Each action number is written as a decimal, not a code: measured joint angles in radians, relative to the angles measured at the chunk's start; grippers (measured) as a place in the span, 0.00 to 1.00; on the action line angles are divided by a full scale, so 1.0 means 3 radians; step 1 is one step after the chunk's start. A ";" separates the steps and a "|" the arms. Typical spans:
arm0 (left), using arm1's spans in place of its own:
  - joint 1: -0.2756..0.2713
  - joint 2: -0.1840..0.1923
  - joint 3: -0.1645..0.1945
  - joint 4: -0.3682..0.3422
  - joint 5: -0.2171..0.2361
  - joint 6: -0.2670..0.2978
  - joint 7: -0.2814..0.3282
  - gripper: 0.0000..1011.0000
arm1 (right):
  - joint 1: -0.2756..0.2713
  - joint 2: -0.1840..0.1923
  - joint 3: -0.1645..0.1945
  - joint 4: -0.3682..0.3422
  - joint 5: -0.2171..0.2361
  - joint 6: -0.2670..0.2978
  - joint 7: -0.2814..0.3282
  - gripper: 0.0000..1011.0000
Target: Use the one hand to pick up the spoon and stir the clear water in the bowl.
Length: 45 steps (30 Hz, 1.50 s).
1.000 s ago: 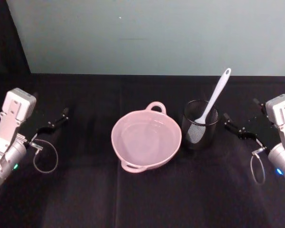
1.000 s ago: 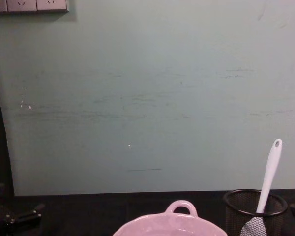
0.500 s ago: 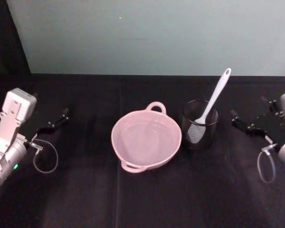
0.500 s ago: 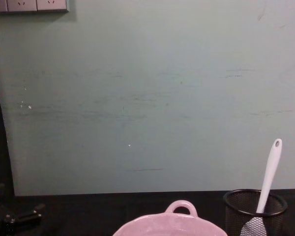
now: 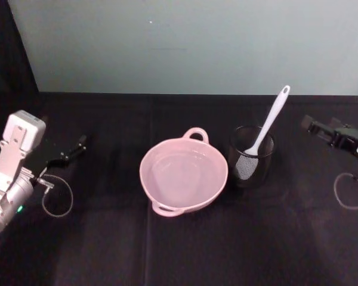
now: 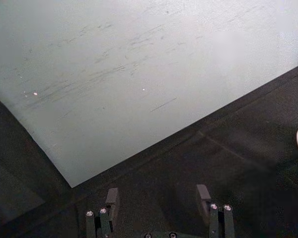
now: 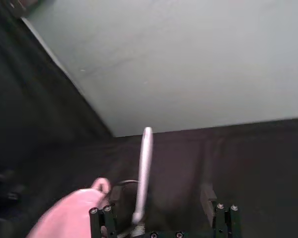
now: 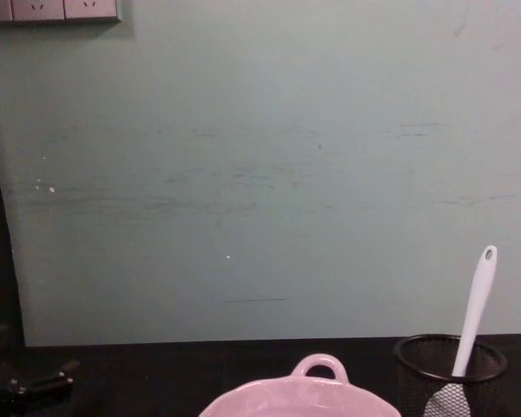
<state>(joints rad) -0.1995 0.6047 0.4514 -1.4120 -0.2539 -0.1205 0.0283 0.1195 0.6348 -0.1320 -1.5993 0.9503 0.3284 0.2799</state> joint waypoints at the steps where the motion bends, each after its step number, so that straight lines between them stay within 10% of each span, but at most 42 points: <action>1: 0.0000 0.0000 0.0000 0.0000 0.0000 0.0000 0.0000 1.00 | 0.0033 -0.0015 0.0000 0.0018 0.0078 0.0070 0.0015 0.99; 12: 0.0000 0.0000 0.0000 0.0000 0.0000 0.0000 0.0000 1.00 | 0.0502 -0.0295 -0.0119 0.0376 0.0717 0.0752 -0.0141 0.99; 29: 0.0000 0.0000 0.0000 0.0000 0.0000 0.0000 0.0000 1.00 | 0.0959 -0.0339 -0.0591 0.0904 0.0402 0.0349 0.0143 0.99; 45: 0.0000 0.0000 0.0000 0.0000 0.0000 0.0000 0.0000 1.00 | 0.1013 -0.0313 -0.0690 0.0980 0.0368 0.0249 0.0219 0.96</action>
<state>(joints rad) -0.1995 0.6047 0.4514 -1.4120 -0.2538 -0.1205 0.0283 0.4233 0.5410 -0.3391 -1.3054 1.0607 0.4031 0.3455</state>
